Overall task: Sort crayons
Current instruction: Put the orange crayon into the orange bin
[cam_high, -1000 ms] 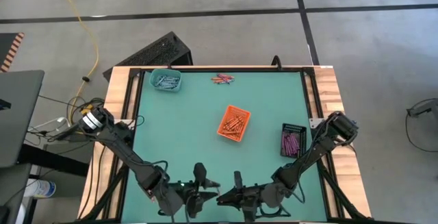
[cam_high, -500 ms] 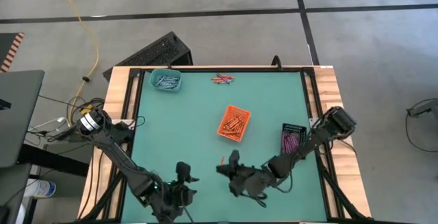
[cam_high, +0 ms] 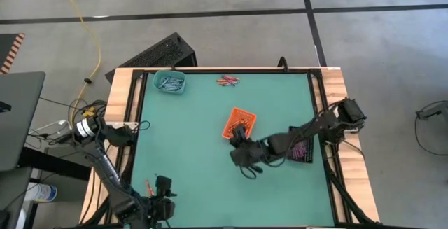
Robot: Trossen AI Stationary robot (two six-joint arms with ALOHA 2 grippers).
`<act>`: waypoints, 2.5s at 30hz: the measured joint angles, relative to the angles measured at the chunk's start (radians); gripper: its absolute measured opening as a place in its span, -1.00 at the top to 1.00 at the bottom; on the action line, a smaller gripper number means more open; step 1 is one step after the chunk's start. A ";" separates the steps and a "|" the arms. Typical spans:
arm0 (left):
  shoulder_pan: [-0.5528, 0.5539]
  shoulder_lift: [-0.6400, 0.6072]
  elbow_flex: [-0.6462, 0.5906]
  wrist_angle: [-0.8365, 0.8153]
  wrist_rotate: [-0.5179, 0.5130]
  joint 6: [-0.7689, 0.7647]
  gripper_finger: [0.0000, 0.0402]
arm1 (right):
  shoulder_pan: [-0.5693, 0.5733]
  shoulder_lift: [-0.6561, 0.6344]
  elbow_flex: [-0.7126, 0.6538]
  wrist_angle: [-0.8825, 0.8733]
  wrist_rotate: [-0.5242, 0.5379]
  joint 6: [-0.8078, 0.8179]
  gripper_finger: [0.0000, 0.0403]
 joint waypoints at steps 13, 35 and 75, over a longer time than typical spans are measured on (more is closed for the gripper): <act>-0.117 0.000 0.000 -0.098 0.110 -0.287 0.07 | -0.190 -0.007 0.000 -0.099 -0.240 -0.140 0.96; -0.083 0.004 -0.006 -0.251 0.248 -0.238 0.07 | -0.188 -0.029 0.000 -0.157 -0.274 -0.044 0.24; 0.003 0.105 -0.058 -0.047 0.413 0.204 0.94 | 0.007 -0.086 0.001 -0.122 -0.270 0.099 0.37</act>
